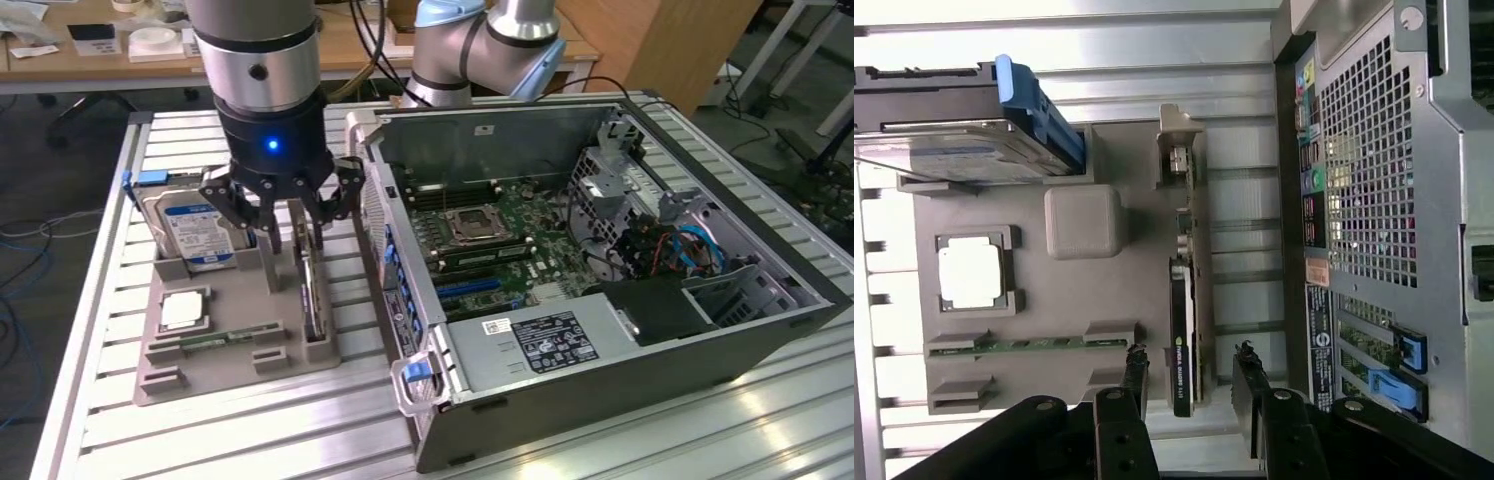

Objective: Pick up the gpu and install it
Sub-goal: 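Pick up the gpu and move the gpu toward the slot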

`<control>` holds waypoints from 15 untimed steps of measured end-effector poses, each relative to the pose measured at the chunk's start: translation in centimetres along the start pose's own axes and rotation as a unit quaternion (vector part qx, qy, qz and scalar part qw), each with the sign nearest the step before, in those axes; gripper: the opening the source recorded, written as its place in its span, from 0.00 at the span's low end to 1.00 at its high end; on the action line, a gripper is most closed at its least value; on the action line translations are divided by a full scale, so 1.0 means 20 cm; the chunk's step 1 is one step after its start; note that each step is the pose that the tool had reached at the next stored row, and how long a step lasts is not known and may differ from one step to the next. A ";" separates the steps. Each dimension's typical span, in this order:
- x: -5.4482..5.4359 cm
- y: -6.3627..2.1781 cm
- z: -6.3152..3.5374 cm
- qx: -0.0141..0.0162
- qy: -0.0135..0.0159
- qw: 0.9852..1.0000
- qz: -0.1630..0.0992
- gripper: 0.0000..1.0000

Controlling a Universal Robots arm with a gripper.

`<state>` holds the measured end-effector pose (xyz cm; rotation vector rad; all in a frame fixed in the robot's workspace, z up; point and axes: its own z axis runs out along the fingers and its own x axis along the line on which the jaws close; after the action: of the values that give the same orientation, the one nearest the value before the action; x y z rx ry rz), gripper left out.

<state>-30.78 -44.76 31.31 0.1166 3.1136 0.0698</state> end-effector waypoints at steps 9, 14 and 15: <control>0.00 -0.002 0.044 0.000 0.000 1.000 0.000 0.47; 0.00 -0.002 0.054 -0.001 0.000 1.000 0.000 0.47; 0.00 -0.003 0.061 -0.001 0.000 1.000 0.000 0.47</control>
<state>-30.78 -44.76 30.08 0.1167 3.1135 0.0730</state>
